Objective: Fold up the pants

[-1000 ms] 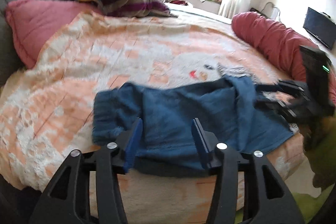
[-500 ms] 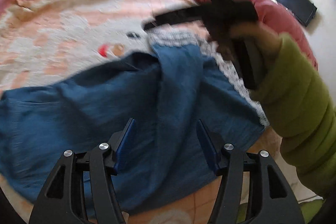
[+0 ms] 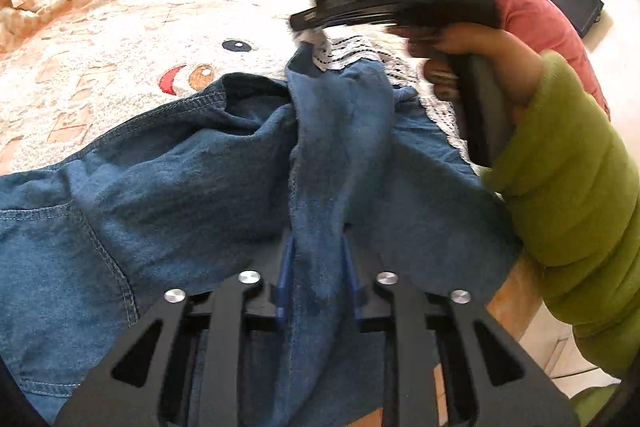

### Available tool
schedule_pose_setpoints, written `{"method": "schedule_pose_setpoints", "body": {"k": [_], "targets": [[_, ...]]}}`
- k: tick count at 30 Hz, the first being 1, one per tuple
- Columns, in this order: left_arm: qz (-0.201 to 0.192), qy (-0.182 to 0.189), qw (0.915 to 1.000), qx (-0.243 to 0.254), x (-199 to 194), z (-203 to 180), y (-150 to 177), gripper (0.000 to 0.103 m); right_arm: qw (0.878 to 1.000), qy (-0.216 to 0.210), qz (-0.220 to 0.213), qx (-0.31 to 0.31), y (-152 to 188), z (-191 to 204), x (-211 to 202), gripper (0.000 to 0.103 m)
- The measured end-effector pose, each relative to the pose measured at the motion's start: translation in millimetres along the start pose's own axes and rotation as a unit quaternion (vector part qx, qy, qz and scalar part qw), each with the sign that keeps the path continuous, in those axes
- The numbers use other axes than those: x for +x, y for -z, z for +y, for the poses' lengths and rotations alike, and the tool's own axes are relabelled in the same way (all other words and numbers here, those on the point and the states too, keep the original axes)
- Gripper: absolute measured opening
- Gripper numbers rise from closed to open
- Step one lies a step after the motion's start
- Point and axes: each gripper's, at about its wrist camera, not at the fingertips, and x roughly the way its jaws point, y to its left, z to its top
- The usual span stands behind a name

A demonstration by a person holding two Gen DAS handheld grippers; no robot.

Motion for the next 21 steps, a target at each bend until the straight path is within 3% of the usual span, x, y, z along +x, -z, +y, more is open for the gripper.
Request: {"method": "schedule_pose_setpoints", "body": {"k": [6,11,16,21], "targets": [[-0.014,-0.017,0.9984,0.051,-15,-14,10,0.007,0.997,0.0,-0.06,0.041,47,-29,-93,0.009],[-0.025,-0.033,0.9949,0.092,-25,-32,13,0.004,0.994,-0.009,-0.079,0.081,92,-48,-149,0.009],[-0.037,-0.029,0.9897,0.135,-47,-43,25,0.004,0.995,-0.008,-0.064,0.075,138,-44,-181,0.009],[-0.014,-0.032,0.9852,0.168,-44,-52,39,0.004,0.995,-0.012,-0.012,0.095,184,-45,-171,0.009]]}}
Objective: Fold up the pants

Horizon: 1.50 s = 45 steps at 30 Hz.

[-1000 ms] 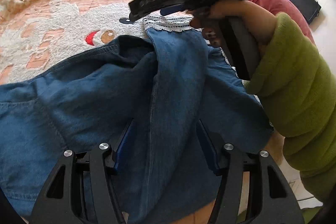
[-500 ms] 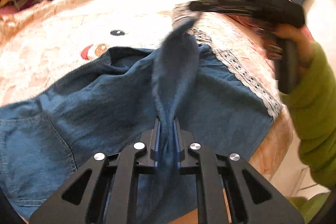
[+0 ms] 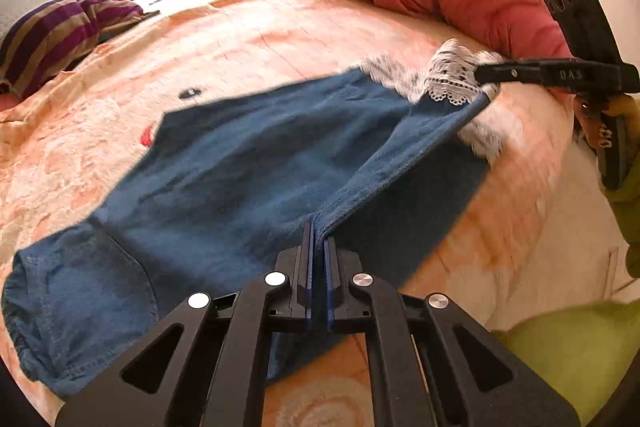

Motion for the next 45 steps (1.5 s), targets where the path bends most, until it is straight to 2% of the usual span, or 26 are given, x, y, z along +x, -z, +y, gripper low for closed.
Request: {"method": "schedule_pose_setpoints", "body": {"k": [4,10,14,16,17,19,20,21,23,25,27,29,31,32,33,35,37,39,40,41,42,43,45], "targets": [[0.019,0.011,0.9998,0.002,7,-4,11,0.004,1.0,0.0,0.023,0.018,18,-10,7,0.009],[0.022,0.007,0.9997,0.011,8,-7,14,0.006,0.999,0.0,0.042,0.02,27,-16,7,0.009],[0.027,0.009,0.9996,0.009,13,-7,16,0.007,0.997,0.004,0.067,0.027,35,-24,16,0.013],[0.027,0.014,0.9995,0.008,13,-6,17,0.007,0.997,0.004,0.066,0.027,34,-25,13,0.015],[0.025,0.017,0.9995,0.006,12,-6,17,0.01,0.998,0.01,0.061,0.021,31,-24,8,0.017],[0.023,0.026,0.9994,0.004,6,-6,19,0.028,0.999,0.03,0.041,0.006,23,-22,-6,0.026],[0.018,0.027,0.9995,0.004,2,-6,21,0.044,0.999,0.037,0.026,0.005,19,-23,-14,0.03],[0.012,0.029,0.9995,0.002,-3,-5,22,0.049,0.999,0.042,0.008,0.005,13,-25,-22,0.034],[-0.002,0.026,0.9996,-0.01,-17,1,25,0.049,0.999,0.043,-0.02,-0.001,6,-21,-31,0.039],[-0.017,0.014,0.9994,-0.025,-30,10,27,0.049,0.999,0.029,-0.029,-0.02,1,-11,-28,0.041],[-0.037,-0.007,0.9976,-0.058,-49,28,30,0.055,0.999,0.002,-0.024,-0.045,0,5,-16,0.045],[-0.058,-0.043,0.9928,-0.095,-70,49,35,0.061,0.998,-0.017,-0.011,-0.063,0,19,1,0.046],[-0.069,-0.094,0.9828,-0.143,-90,74,42,0.066,0.997,-0.034,0.0,-0.071,1,29,15,0.047],[-0.068,-0.122,0.9765,-0.165,-96,85,44,0.076,0.997,-0.038,0.005,-0.073,3,32,21,0.047],[-0.058,-0.171,0.9638,-0.196,-102,99,50,0.082,0.996,-0.04,0.011,-0.08,4,35,28,0.048],[-0.051,-0.221,0.9425,-0.245,-112,123,61,0.086,0.995,-0.031,0.019,-0.09,6,38,33,0.05],[-0.052,-0.218,0.9219,-0.316,-117,151,77,0.092,0.994,-0.021,0.025,-0.101,9,39,35,0.051],[-0.036,-0.207,0.9077,-0.363,-110,169,90,0.092,0.994,-0.011,0.031,-0.105,12,37,37,0.052],[-0.033,-0.192,0.906,-0.376,-104,174,94,0.092,0.994,-0.007,0.034,-0.107,14,36,38,0.053],[-0.034,-0.179,0.9078,-0.378,-99,175,94,0.087,0.993,-0.001,0.039,-0.108,15,35,40,0.053],[-0.037,-0.166,0.9113,-0.375,-92,173,94,0.06,0.993,0.004,0.046,-0.108,17,33,42,0.053],[-0.032,-0.168,0.9141,-0.368,-86,171,91,0.044,0.993,0.009,0.052,-0.11,18,32,44,0.053],[-0.034,-0.172,0.9174,-0.357,-84,169,89,0.041,0.991,0.026,0.063,-0.117,22,29,46,0.053]]}}
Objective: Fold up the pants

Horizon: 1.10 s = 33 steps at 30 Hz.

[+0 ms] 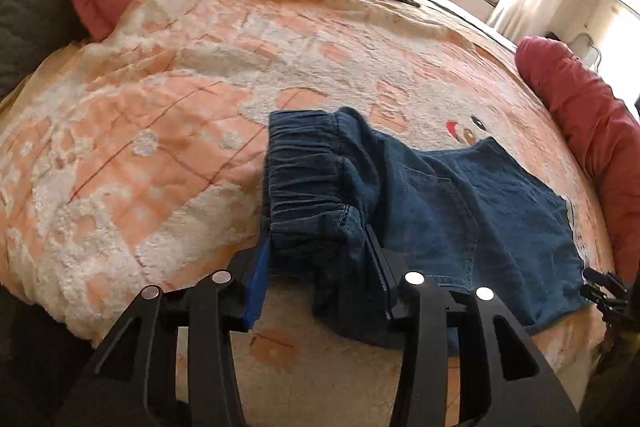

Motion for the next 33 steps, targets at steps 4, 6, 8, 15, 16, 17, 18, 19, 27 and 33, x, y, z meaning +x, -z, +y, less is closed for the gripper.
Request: {"method": "schedule_pose_setpoints", "body": {"k": [4,6,8,15,16,17,18,19,27,33], "targets": [[-0.031,-0.039,0.9984,0.025,-16,6,-4,0.041,1.0,0.0,0.007,-0.004,3,-3,0,0.052],[-0.018,-0.034,0.9991,0.02,-11,16,-6,0.041,1.0,0.0,0.011,-0.003,5,-4,5,0.053],[0.009,-0.038,0.9989,0.025,4,19,-2,0.046,1.0,0.0,0.013,-0.005,5,-3,7,0.056],[-0.061,-0.051,0.9967,0.015,-37,22,-14,0.065,0.999,-0.019,-0.037,0.01,-13,-16,-17,0.062],[-0.078,-0.054,0.9952,0.024,-48,17,-19,0.07,0.999,-0.015,-0.049,0.017,-18,-21,-20,0.062],[-0.087,-0.056,0.994,0.036,-55,11,-26,0.077,0.998,-0.008,-0.06,0.027,-24,-28,-23,0.063],[-0.093,-0.059,0.9929,0.045,-60,6,-31,0.077,0.997,-0.002,-0.072,0.04,-33,-38,-26,0.063],[-0.103,-0.06,0.991,0.06,-65,-3,-40,0.077,0.996,0.001,-0.08,0.046,-38,-45,-27,0.063],[-0.067,0.044,0.9875,0.136,-29,-93,-79,0.078,0.991,-0.005,-0.071,0.109,-87,-99,9,0.063],[0.007,0.092,0.9812,0.17,37,-148,-83,0.078,0.992,-0.018,-0.039,0.117,-97,-116,47,0.059]]}}
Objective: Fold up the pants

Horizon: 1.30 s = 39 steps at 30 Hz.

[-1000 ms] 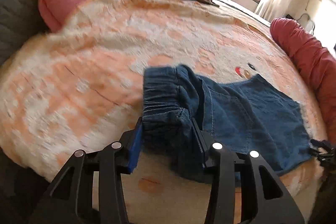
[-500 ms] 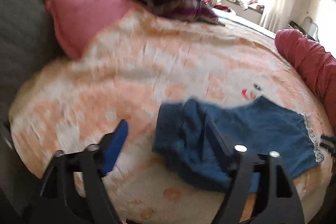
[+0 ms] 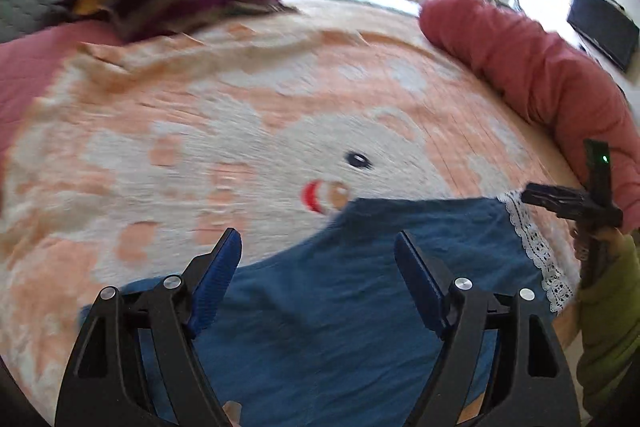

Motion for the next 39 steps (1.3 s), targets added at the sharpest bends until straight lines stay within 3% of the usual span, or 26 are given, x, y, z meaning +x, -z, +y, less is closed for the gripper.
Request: {"method": "schedule_pose_setpoints", "body": {"k": [6,10,11,12,14,16,21,27,31,34,36,39], "targets": [[0.05,0.015,0.9986,0.008,67,-15,-12,0.078,1.0,-0.019,0.018,-0.004,9,-4,20,0.04],[0.075,0.007,0.9972,0.004,105,-14,-12,0.078,1.0,-0.024,0.013,-0.012,11,-3,19,0.036],[0.079,0.011,0.9968,-0.004,110,-11,-10,0.076,1.0,-0.024,0.009,-0.015,12,-2,19,0.03],[0.086,0.02,0.9959,-0.016,115,-10,-6,0.071,0.999,-0.025,0.004,-0.023,12,0,18,0.022],[0.086,0.029,0.9956,-0.024,117,-10,-3,0.039,0.999,-0.026,-0.01,-0.041,12,7,13,0.014],[0.083,0.043,0.9956,-0.01,111,-18,-4,0.01,0.998,-0.024,-0.029,-0.059,9,14,2,0.012],[0.037,0.01,0.9988,0.031,95,-37,-20,0.008,0.994,0.013,-0.069,-0.089,-12,17,-14,0.012],[0.053,-0.022,0.9974,0.044,123,-40,-17,0.011,0.995,0.042,-0.011,-0.095,-18,6,39,0.013],[0.042,-0.017,0.9984,0.033,126,-28,-9,0.019,0.993,0.056,-0.014,-0.102,-15,9,43,0.017],[0.039,-0.01,0.9992,0.01,117,-16,-11,0.039,0.994,0.071,-0.025,-0.084,-15,7,29,0.033],[0.03,0.0,0.9995,-0.001,104,-8,-8,0.042,0.995,0.061,-0.051,-0.063,-9,4,1,0.038],[0.009,-0.023,0.9997,0.009,75,-3,6,0.041,0.995,0.056,-0.077,-0.043,10,2,-39,0.042]]}}
